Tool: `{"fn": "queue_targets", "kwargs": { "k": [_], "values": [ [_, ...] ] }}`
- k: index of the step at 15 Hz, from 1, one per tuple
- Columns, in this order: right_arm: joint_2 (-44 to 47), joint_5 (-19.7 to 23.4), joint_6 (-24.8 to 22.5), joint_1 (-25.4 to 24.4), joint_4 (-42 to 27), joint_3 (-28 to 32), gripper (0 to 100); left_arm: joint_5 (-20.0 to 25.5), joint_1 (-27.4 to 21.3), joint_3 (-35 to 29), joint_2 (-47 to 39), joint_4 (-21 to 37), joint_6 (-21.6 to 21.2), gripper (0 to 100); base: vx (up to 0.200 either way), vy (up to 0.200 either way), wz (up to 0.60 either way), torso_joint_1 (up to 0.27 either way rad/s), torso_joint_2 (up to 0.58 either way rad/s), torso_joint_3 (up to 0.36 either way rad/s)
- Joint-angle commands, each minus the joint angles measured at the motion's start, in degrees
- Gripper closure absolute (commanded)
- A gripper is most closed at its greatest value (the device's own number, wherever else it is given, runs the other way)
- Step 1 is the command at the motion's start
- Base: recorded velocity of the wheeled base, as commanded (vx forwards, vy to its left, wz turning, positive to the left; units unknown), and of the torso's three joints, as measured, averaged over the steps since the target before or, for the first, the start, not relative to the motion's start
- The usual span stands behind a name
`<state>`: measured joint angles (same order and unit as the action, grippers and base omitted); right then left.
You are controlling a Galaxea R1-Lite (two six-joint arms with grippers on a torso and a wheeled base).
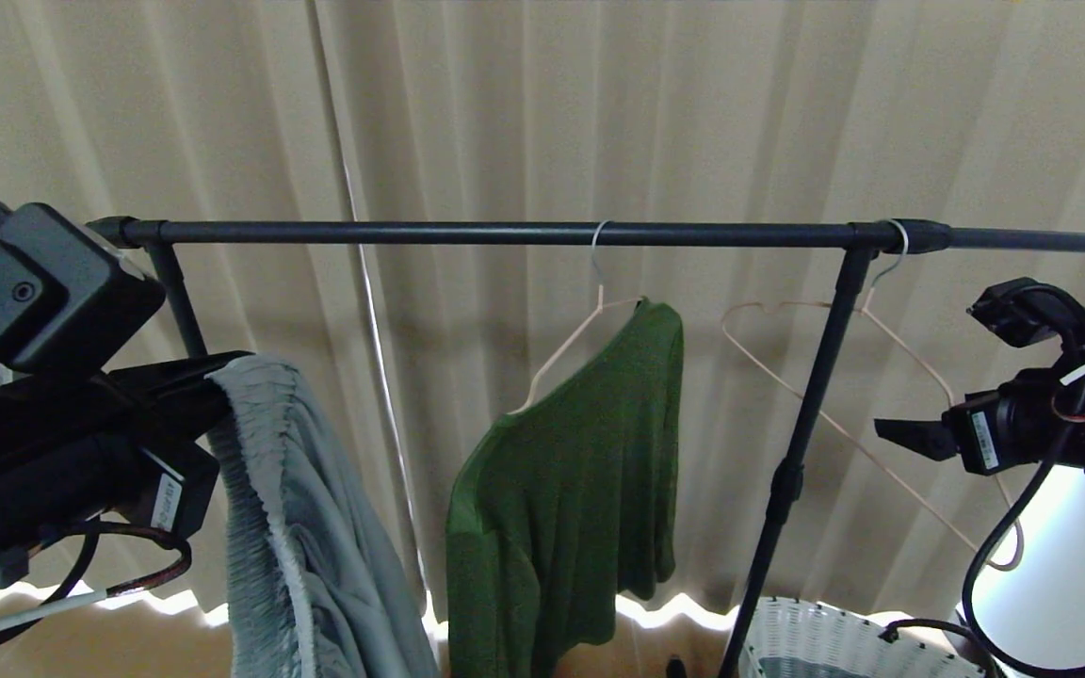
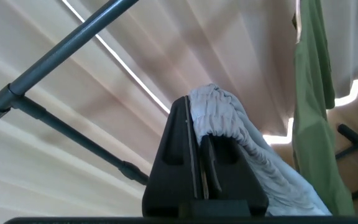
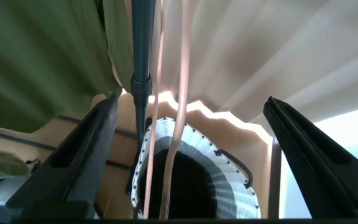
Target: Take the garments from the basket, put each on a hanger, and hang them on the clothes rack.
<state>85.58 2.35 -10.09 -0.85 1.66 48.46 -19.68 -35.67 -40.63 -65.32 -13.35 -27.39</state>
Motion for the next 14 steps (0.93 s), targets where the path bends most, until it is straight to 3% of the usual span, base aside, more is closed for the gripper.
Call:
{"fn": "queue_targets", "kwargs": {
  "k": [1,5,6,14],
  "values": [
    [0.47,0.02,-0.01,-0.03,0.01,0.15,0,-0.01,-0.01,0.03,0.10,-0.01,-0.03,100,0.000,0.000,0.00,0.000,0.00,0.000],
    [0.29,0.02,-0.01,-0.03,0.80,-0.12,0,-0.01,-0.01,-0.06,0.28,-0.01,-0.03,100,0.000,0.000,0.00,0.000,0.00,0.000],
    [0.20,0.02,-0.01,-0.03,0.80,-0.12,100,-0.01,-0.01,0.03,0.28,-0.01,-0.03,100,0.000,0.000,0.00,0.000,0.00,0.000],
    [-1.03,-0.07,0.25,0.24,0.80,-0.38,100,-0.01,0.07,0.03,0.72,0.08,-0.03,100,0.000,0.000,0.00,0.000,0.00,0.000]
  ]
}}
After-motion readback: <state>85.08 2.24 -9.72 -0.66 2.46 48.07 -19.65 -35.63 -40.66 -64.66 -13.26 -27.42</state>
